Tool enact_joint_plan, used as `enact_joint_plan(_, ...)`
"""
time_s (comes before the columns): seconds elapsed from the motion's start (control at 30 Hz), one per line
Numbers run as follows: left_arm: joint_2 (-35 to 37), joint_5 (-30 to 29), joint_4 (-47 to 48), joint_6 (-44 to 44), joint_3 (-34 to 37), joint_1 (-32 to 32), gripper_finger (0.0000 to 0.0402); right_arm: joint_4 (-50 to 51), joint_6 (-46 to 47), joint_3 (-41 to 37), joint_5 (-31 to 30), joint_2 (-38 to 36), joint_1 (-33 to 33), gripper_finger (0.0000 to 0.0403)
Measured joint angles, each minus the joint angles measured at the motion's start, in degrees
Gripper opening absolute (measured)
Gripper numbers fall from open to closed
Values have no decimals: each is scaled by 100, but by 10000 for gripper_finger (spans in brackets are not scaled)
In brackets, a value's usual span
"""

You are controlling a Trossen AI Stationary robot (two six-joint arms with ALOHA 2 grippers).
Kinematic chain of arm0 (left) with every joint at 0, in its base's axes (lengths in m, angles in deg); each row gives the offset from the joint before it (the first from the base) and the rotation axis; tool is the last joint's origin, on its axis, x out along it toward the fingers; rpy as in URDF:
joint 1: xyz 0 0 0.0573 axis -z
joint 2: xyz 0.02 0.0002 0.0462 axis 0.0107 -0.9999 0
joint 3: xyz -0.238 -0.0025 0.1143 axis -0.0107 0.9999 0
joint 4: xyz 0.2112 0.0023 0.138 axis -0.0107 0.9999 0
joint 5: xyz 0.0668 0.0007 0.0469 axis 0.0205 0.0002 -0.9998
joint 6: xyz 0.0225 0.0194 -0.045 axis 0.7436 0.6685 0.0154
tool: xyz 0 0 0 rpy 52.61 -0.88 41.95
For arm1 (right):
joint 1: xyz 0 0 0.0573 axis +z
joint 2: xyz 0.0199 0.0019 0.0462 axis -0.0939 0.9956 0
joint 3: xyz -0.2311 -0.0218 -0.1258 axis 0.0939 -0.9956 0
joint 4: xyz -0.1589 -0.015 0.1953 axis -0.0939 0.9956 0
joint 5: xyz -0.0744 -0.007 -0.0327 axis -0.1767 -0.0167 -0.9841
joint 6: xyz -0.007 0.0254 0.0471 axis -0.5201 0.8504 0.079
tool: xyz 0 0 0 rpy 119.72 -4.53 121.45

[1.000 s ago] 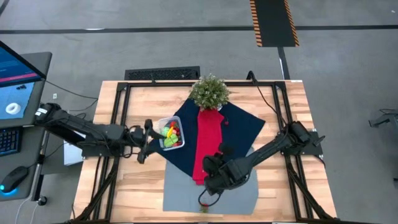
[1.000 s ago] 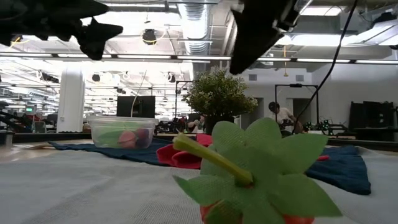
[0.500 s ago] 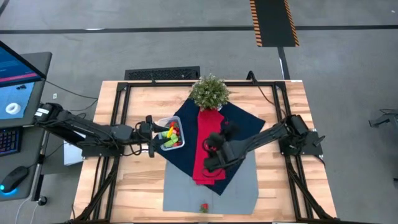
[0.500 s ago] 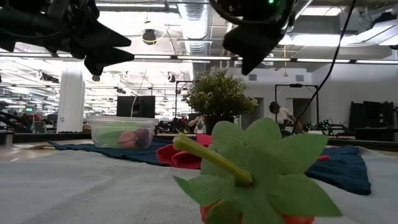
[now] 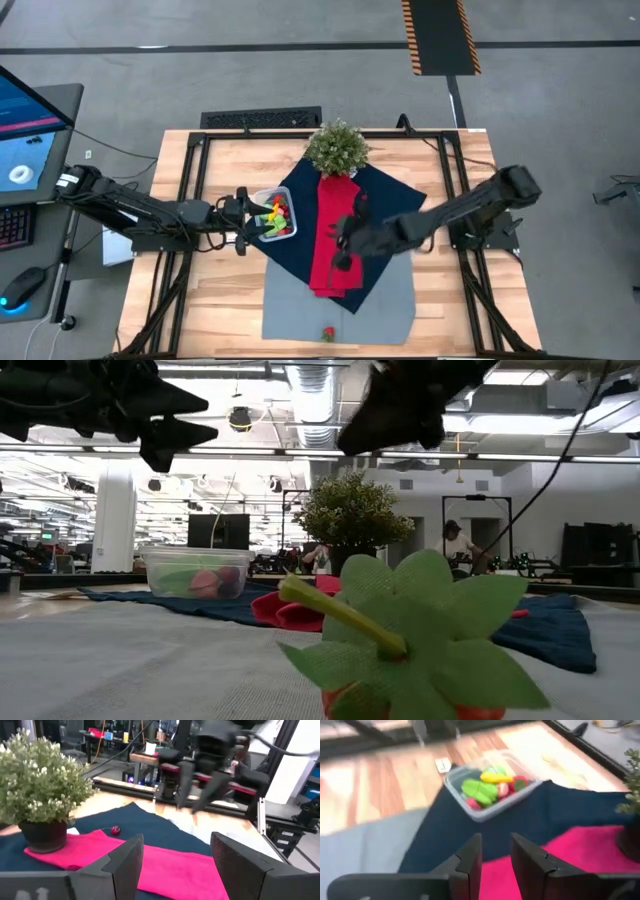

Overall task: Pick and placing Produce into tupperware
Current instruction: Put the red cherry into the transparent bin

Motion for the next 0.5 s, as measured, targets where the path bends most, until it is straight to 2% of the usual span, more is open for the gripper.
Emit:
enact_joint_plan(0.13,2,2,-172,95,0,0,222,-322,-137,-772,520,-783,-751,122)
enact_joint_plan(0.23,0,1,-167,101,0,-1,222,373,270,-1009,505,-1177,-1353,122)
enact_joint_plan(0.33,0,-9,-178,106,0,-4,222,868,702,-1182,680,-1326,-1860,122)
enact_joint_plan(0.43,0,-11,-176,143,0,-7,222,899,740,-1249,1134,-1268,-2275,122)
enact_joint_plan(0.5,0,-3,-168,143,0,-7,222,1021,784,-1257,1167,-1268,-2509,122)
